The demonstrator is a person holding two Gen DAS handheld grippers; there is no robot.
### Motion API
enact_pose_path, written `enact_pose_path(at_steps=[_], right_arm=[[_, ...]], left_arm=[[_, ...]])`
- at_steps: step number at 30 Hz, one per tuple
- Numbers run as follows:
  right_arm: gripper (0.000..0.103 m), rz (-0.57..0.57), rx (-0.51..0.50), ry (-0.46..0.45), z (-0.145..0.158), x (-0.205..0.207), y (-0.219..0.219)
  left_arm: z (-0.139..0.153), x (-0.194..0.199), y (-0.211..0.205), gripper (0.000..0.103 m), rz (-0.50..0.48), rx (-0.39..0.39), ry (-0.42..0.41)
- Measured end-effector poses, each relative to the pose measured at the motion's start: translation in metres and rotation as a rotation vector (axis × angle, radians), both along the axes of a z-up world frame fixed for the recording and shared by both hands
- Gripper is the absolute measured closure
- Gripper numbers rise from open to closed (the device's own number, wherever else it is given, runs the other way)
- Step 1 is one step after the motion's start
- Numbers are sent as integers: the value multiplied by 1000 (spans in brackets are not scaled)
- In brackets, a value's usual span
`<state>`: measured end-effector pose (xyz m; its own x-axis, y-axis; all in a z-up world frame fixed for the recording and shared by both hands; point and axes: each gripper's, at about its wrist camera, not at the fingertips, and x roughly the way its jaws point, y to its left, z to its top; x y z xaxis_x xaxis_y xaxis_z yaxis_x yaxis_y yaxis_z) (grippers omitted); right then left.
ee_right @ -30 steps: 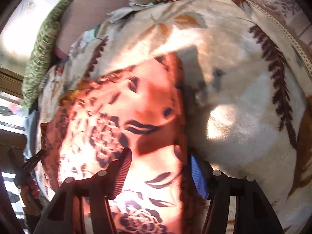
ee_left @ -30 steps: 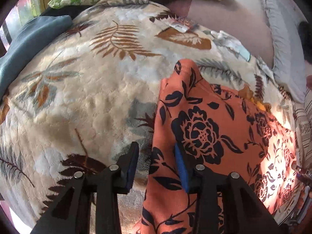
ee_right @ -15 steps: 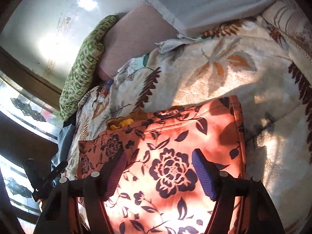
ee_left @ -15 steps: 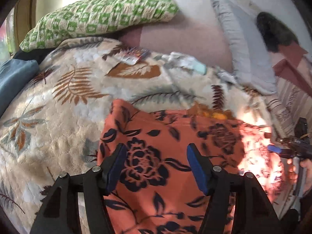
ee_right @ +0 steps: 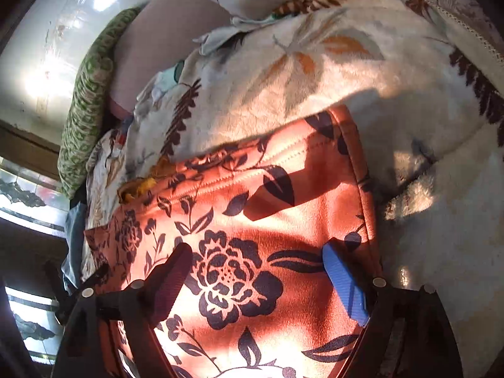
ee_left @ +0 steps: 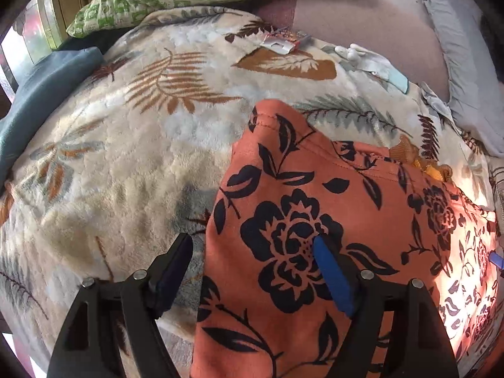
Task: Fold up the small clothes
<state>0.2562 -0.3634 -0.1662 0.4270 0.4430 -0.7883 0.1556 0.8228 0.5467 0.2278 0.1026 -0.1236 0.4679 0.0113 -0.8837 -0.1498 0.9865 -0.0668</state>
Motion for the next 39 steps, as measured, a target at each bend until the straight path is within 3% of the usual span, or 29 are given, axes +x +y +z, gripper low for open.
enact_pose_path(at_steps=[1, 4, 8, 12, 14, 16, 17, 20, 23, 26, 29, 36, 39], right_arm=[[16, -9, -10, 7, 14, -3, 2], [16, 37, -5, -96, 58, -26, 14], [16, 57, 37, -145, 83, -76, 20], [16, 65, 61, -123, 68, -95, 33], [16, 45, 39, -61, 38, -89, 33], [16, 5, 15, 75, -9, -77, 27], [15, 5, 44, 59, -19, -75, 24], [15, -37, 85, 20, 5, -85, 18], [15, -69, 105, -108, 40, -117, 7], [15, -138, 194, -129, 39, -158, -8], [15, -139, 189, -114, 32, -178, -9], [15, -32, 154, -180, 56, -127, 13], [15, -26, 97, -185, 50, -90, 21]], left_arm=[[12, -7, -3, 24, -16, 11, -44], [41, -30, -12, 24, -44, 46, -122], [64, -57, -23, 24, -63, 29, -175], [75, -78, -34, 24, -85, 22, -197], [74, -87, -36, 24, -70, 22, -191], [67, -97, -33, 24, -51, -2, -152], [65, -104, -31, 24, -49, -12, -150], [60, -122, -33, 24, -42, 5, -161], [54, -133, -40, 24, -55, -4, -164], [51, -133, -56, 24, -91, 38, -160], [54, -134, -67, 24, -114, 48, -173], [44, -126, -73, 24, -109, 88, -148], [37, -122, -71, 24, -104, 100, -130]])
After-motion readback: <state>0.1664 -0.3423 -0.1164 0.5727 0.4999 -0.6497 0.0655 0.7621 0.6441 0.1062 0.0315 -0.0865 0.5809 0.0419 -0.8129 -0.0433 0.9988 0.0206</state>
